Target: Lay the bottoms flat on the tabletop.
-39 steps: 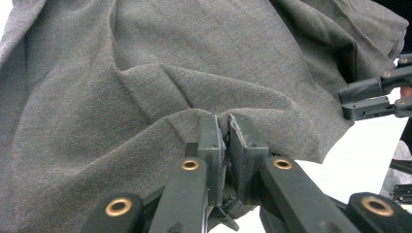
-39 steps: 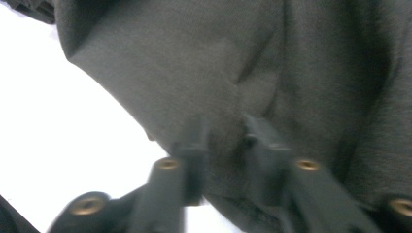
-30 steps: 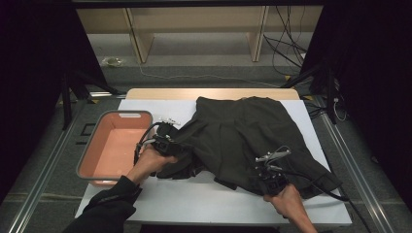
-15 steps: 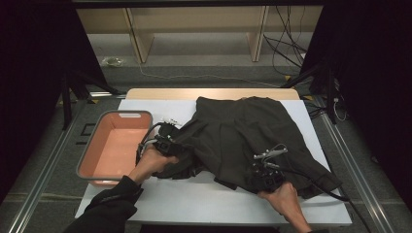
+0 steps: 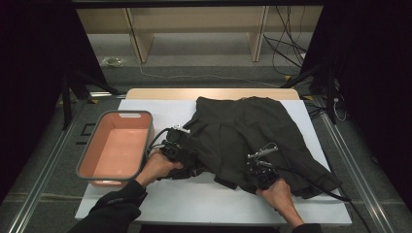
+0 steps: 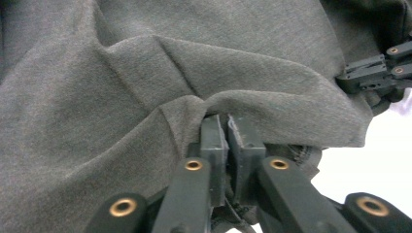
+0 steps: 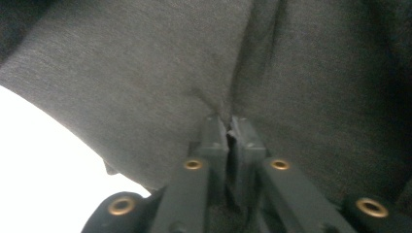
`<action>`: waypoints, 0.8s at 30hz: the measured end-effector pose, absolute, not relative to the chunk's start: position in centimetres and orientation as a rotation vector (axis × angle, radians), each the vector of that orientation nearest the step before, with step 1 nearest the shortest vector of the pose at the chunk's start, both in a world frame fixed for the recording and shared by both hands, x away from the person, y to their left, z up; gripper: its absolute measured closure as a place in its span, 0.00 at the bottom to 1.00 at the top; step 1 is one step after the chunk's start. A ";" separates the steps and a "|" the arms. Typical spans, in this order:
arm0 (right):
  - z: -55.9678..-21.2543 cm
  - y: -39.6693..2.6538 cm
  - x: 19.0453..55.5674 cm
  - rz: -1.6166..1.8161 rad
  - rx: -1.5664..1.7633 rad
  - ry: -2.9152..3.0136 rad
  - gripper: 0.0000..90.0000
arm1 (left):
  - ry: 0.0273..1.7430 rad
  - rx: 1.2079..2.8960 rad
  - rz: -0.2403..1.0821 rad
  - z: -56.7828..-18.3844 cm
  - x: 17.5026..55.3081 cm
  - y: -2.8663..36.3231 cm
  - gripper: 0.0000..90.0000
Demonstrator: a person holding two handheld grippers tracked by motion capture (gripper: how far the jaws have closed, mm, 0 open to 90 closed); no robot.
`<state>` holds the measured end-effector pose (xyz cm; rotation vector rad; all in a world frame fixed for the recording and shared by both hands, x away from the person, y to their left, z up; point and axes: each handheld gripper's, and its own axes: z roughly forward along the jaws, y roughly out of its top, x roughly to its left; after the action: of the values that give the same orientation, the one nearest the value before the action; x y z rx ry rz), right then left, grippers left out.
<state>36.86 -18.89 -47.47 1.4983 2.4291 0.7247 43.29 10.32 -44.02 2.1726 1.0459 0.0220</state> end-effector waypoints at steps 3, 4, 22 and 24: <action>-47.4 -18.9 36.8 0.726 1.499 2.432 0.99 | 1.045 2.169 0.013 -44.1 43.4 10.5 0.99; -47.3 -18.9 36.8 0.730 1.501 2.430 0.99 | 1.044 2.168 0.009 -44.0 43.4 10.6 0.99; -42.3 -22.5 34.9 0.897 1.510 2.359 0.99 | 0.963 2.167 -0.060 -41.7 42.7 12.2 0.99; -42.4 -22.5 35.1 0.885 1.511 2.359 0.99 | 0.967 2.176 -0.057 -42.1 42.6 11.9 0.97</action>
<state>35.07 -22.46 -42.40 1.5108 2.3588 0.8845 42.61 11.95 -42.13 2.1756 0.9674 -0.0574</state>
